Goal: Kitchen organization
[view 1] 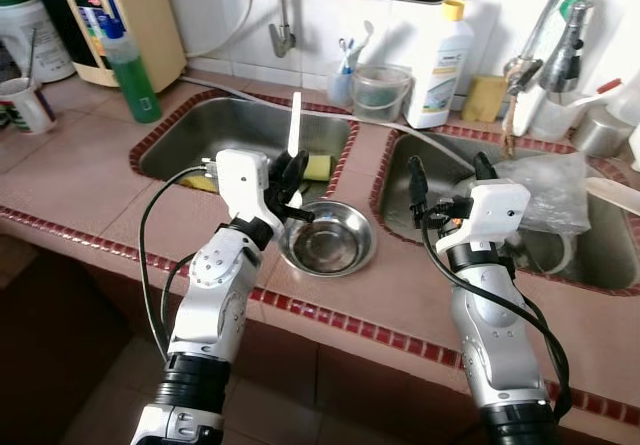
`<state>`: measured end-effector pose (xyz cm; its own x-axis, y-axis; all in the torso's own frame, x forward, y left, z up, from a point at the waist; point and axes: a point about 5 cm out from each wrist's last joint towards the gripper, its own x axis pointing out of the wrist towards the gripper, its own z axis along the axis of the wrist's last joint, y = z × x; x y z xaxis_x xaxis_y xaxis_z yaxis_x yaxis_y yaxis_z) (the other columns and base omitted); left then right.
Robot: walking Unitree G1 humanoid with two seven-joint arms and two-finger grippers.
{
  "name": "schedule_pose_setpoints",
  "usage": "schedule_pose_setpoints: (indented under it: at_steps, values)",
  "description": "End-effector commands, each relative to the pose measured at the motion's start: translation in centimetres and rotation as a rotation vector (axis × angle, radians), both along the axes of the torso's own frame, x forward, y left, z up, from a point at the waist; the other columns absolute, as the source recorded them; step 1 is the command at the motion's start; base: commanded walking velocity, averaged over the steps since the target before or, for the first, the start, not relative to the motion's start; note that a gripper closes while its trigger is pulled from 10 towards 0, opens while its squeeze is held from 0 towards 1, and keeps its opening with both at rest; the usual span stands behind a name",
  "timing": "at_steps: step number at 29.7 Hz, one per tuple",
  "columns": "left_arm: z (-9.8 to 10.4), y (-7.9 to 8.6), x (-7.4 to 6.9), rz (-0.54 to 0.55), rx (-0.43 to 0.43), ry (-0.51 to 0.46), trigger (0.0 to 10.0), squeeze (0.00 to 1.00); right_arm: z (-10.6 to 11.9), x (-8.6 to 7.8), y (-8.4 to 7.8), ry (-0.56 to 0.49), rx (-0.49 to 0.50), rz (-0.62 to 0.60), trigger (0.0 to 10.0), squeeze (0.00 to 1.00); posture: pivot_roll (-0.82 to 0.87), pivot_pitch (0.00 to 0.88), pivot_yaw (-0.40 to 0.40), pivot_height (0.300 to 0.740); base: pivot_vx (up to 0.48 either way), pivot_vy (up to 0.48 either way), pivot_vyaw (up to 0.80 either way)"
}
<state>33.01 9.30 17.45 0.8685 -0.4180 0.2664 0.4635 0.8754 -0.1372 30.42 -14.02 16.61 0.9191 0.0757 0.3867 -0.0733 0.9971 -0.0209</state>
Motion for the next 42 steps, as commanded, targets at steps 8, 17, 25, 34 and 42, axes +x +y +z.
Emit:
schedule_pose_setpoints:
  at_steps: [8, 17, 25, 34, 42]
  values:
    - [0.09, -0.03, 0.12, -0.004, 0.015, 0.002, 10.0, 0.00, 0.12, 0.02, 0.62, -0.016, -0.007, 0.028, 10.0, 0.00, -0.12, 0.000, 0.028, 0.740, 0.000, 0.352, 0.00]
    - [0.17, -0.17, 0.11, -0.011, 0.016, 0.000, 10.0, 0.00, 0.11, 0.05, 0.73, -0.016, -0.002, 0.034, 10.0, 0.00, -0.12, 0.000, 0.029, 0.740, 0.000, 0.363, 0.00]
    - [0.21, -0.18, 0.09, -0.012, 0.019, 0.001, 10.0, 0.00, 0.01, 0.16, 0.77, -0.004, 0.012, 0.035, 10.0, 0.00, -0.11, 0.000, 0.029, 0.740, 0.000, 0.374, -0.20]
    - [0.32, -0.29, 0.19, -0.008, 0.017, 0.007, 10.0, 0.00, 0.10, 0.25, 0.65, -0.010, 0.013, 0.032, 10.0, 0.00, -0.11, 0.000, 0.029, 0.740, 0.000, 0.292, -0.58]
    - [0.15, -0.49, 0.33, -0.001, 0.053, 0.016, 10.0, 0.00, 0.14, 0.48, 0.64, -0.006, 0.016, 0.029, 10.0, 0.00, -0.10, 0.000, 0.028, 0.740, 0.000, 0.000, 0.00]
